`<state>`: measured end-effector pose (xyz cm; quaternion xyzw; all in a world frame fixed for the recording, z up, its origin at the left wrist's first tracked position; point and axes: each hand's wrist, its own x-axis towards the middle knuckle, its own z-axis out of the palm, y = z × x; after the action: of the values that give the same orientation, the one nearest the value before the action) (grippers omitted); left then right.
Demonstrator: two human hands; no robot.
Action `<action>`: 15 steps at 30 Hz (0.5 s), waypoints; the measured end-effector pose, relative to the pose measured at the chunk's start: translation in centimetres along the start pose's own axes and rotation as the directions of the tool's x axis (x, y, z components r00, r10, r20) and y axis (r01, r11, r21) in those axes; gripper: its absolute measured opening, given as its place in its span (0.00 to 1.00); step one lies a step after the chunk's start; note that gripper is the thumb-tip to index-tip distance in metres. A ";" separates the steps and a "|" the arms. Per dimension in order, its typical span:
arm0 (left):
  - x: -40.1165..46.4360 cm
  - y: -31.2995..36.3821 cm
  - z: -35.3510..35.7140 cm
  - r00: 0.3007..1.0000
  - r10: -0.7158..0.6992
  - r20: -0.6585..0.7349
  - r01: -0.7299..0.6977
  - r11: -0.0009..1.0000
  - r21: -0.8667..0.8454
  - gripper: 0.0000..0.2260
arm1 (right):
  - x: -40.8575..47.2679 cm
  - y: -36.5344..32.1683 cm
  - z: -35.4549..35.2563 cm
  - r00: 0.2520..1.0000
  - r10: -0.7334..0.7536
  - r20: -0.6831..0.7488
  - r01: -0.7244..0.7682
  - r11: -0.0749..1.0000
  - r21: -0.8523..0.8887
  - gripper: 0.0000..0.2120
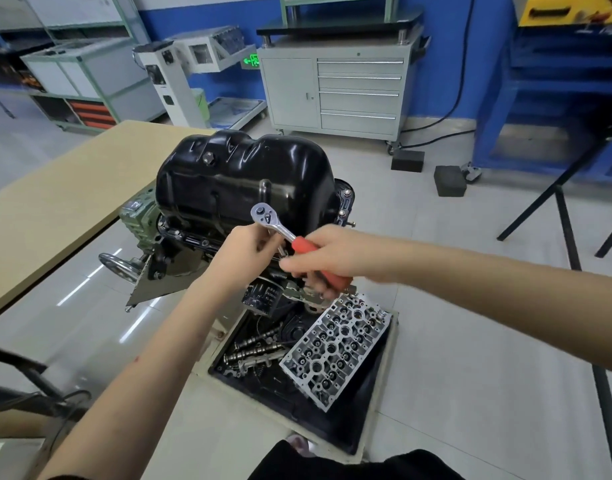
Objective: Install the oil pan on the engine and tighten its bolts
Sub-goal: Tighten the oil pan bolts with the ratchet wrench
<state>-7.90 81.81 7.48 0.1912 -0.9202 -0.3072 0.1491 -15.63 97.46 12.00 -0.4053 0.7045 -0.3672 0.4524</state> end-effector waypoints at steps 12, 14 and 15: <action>-0.5 0.5 0.1 0.998 0.041 0.049 -0.044 0.998 0.043 0.11 | 2.6 -3.3 -8.1 0.946 -0.317 -0.064 0.059 0.366 -0.929 0.08; -0.8 0.6 -0.3 0.999 0.011 0.045 -0.002 0.982 -0.188 0.06 | 2.8 -3.3 -8.2 0.968 -0.248 -0.037 0.058 0.366 -0.929 0.10; -1.0 0.8 -0.4 1.000 -0.001 0.022 0.008 0.952 -0.307 0.05 | 2.8 -3.3 -8.3 0.979 -0.201 -0.026 0.059 0.408 -0.911 0.12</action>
<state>-7.11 82.63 8.13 0.1645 -0.8625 -0.4486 0.1666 -23.33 94.82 16.68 -0.6132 0.7853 0.0102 0.0853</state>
